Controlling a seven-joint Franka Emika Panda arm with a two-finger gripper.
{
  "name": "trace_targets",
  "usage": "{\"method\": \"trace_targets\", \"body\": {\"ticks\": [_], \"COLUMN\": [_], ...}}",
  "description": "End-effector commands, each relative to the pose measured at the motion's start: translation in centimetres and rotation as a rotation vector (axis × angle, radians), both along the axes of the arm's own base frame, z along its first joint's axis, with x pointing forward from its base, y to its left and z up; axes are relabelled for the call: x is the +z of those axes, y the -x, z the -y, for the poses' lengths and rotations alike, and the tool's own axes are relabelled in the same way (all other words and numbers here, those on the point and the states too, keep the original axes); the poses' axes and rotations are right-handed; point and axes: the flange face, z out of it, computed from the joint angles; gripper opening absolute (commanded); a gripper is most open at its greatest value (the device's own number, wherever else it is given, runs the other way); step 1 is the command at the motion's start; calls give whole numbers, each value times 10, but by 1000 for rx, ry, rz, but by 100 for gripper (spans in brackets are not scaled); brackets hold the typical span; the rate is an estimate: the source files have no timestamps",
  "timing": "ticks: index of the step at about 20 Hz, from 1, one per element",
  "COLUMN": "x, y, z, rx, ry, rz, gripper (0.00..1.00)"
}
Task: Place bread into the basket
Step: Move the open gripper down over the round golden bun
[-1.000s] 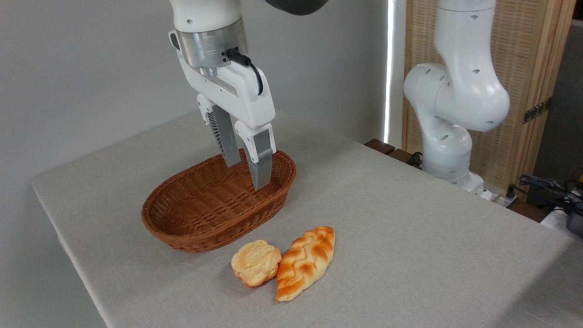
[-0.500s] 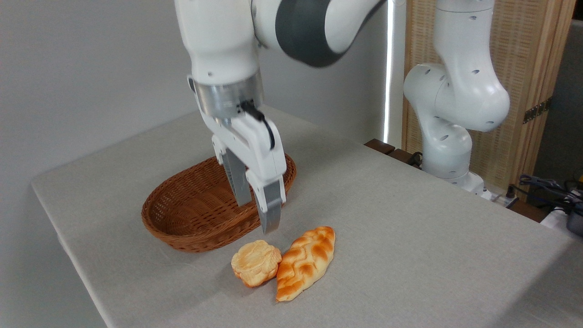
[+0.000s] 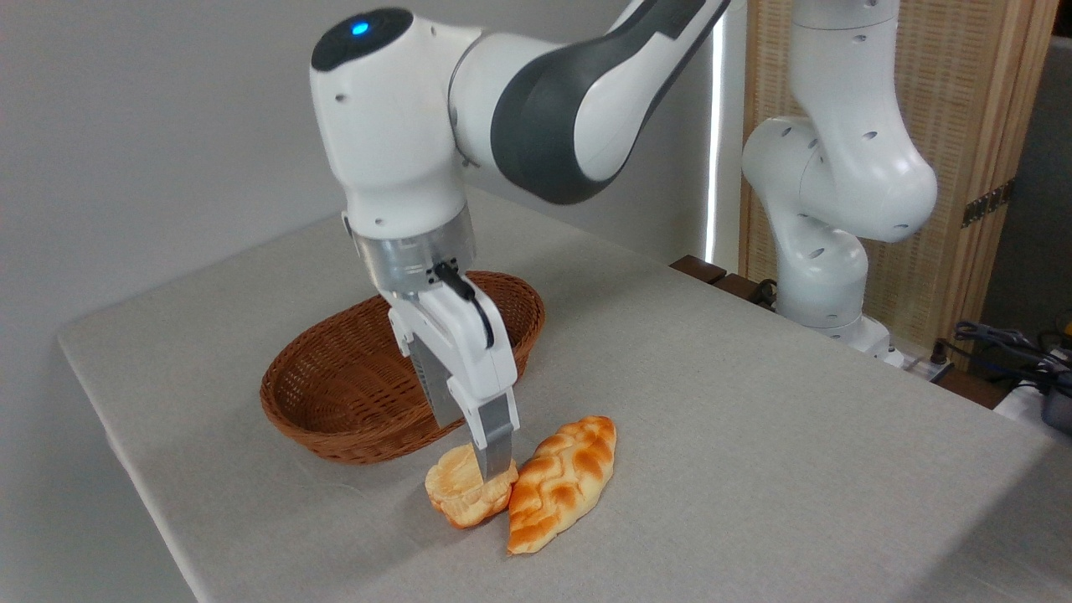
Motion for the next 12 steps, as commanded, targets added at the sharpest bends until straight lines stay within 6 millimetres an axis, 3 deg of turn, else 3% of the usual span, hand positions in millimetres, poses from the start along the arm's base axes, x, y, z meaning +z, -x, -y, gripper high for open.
{"method": "trace_targets", "body": {"ticks": [1,7,12], "x": [-16,-41,-42], "y": [-6,-16,-17], "z": [0,8,15], "rx": [-38,-53,-66], "ry": [-40,-59,-58], "rz": [-17,-21,-19], "gripper": [100,100,100]}}
